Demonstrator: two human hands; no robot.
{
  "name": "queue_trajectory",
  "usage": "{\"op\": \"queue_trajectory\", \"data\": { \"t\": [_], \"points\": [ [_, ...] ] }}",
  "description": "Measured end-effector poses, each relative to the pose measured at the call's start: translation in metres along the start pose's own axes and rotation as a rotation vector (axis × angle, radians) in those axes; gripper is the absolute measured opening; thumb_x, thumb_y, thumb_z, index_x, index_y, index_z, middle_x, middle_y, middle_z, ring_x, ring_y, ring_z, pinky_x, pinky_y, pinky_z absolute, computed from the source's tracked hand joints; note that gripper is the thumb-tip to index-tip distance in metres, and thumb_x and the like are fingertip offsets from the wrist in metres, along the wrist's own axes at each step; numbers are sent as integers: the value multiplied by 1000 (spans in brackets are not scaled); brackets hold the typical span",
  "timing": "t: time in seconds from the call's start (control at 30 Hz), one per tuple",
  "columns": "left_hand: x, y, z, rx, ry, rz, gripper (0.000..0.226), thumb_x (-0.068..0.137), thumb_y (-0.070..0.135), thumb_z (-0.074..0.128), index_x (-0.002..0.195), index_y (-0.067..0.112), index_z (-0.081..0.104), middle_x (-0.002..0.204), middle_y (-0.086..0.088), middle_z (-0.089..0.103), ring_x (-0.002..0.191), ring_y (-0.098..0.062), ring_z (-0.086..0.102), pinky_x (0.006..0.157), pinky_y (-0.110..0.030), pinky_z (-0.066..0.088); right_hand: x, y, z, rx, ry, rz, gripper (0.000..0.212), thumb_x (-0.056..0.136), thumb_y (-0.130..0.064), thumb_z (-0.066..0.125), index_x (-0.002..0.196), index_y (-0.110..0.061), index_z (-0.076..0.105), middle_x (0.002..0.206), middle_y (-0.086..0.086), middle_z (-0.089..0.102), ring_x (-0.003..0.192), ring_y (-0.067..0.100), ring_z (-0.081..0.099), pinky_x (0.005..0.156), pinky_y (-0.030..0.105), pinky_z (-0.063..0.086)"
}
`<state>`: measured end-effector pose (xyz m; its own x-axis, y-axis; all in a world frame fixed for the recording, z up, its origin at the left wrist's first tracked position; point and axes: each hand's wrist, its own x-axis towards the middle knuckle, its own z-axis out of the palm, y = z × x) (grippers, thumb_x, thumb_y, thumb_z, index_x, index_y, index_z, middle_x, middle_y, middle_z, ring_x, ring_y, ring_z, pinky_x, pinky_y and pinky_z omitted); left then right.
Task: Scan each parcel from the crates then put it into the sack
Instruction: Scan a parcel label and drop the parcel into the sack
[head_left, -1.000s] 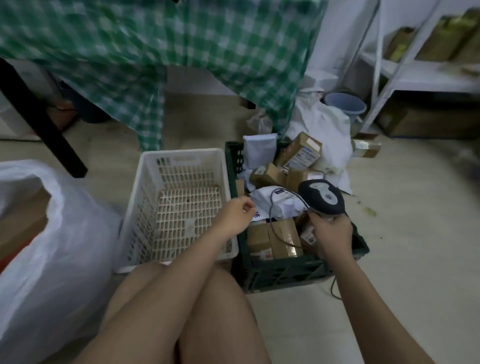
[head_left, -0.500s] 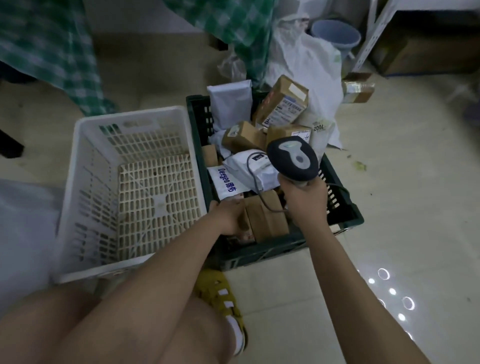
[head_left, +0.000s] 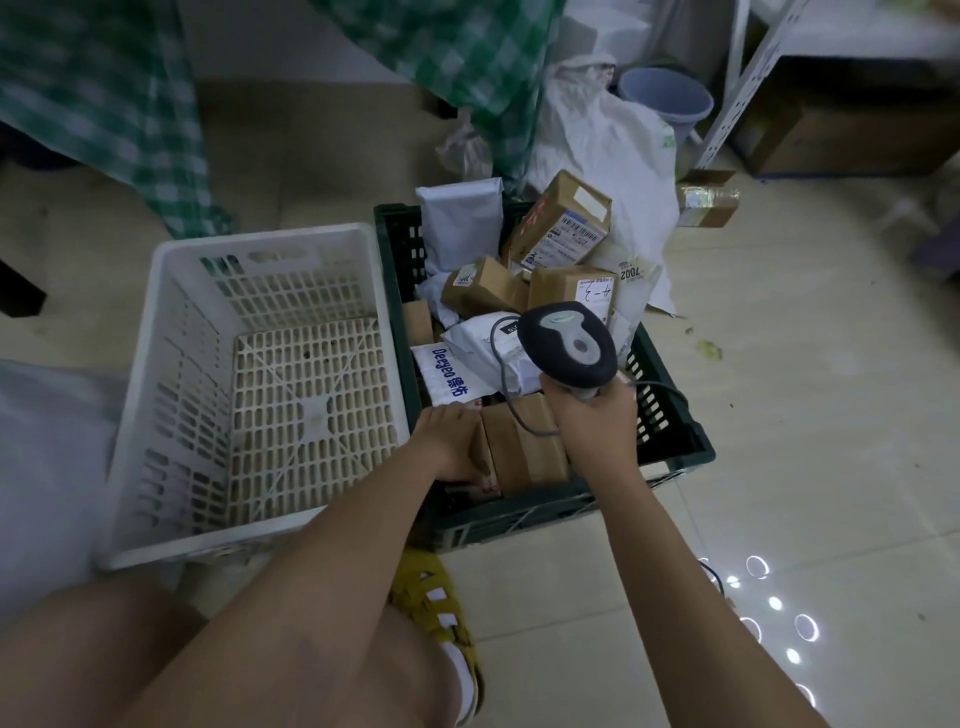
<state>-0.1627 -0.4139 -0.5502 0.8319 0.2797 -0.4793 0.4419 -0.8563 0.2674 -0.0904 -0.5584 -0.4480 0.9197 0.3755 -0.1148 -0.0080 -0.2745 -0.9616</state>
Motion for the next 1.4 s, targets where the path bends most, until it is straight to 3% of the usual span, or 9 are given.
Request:
{"op": "queue_trajectory", "data": {
  "t": [0.2,0.47,0.57,0.67,0.77,0.9,1.03,1.27,1.4],
  "points": [
    [0,5,-4,-98,-14,-27,61,71,45,74,118,22,42,121,2,53,123,-18,45,109,-35,14,2,4,4,-6,-23,7,14,82,-17,72,78,-23,60,68,-9,62,69,9,59,65,28,44],
    [-5,-5,-3,-53,64,75,81,77,60,65,143,25,35,148,4,40,135,-18,35,111,-38,18,2,7,10,-2,-23,-22,16,80,-18,74,81,-27,61,78,-8,67,79,13,64,67,26,47],
    [-2,-3,0,-101,186,91,67,87,55,55,144,27,35,152,5,35,138,-20,35,106,-40,31,2,11,9,27,0,19,14,79,-18,74,80,-25,63,78,-8,69,79,12,64,70,27,48],
    [4,5,-6,-349,353,-105,61,92,49,52,143,21,35,152,-6,32,133,-32,40,101,-46,41,5,13,7,72,3,69,10,79,-20,73,78,-22,64,74,-5,67,74,15,62,68,32,48],
    [10,13,-10,-515,277,-264,77,92,53,53,150,15,19,155,-13,20,130,-37,41,98,-46,44,10,14,5,89,31,80,10,80,-18,73,77,-22,64,65,-11,65,71,14,60,66,33,48],
    [13,20,-9,-854,247,-328,79,86,48,62,147,19,21,149,-13,33,124,-33,48,97,-47,48,12,14,6,110,29,84,9,80,-19,72,77,-21,64,61,-13,62,68,12,57,66,33,46],
    [14,28,-11,-876,261,-399,86,84,44,67,148,16,17,147,-15,32,124,-34,47,97,-46,47,12,11,8,96,20,87,9,80,-19,72,75,-21,64,60,-11,63,69,14,60,70,38,51],
    [-19,16,-41,-938,387,-395,82,75,50,73,136,20,27,122,-3,56,104,-26,60,85,-39,51,5,2,2,50,62,80,13,82,-17,69,73,-15,61,63,2,62,69,21,60,72,43,54],
    [-64,-6,-76,-982,487,-380,86,77,47,73,142,22,22,122,-2,53,106,-23,56,91,-36,47,-8,-13,10,114,38,78,12,85,-13,68,78,-18,59,68,1,61,69,18,57,68,35,49]
  ]
}}
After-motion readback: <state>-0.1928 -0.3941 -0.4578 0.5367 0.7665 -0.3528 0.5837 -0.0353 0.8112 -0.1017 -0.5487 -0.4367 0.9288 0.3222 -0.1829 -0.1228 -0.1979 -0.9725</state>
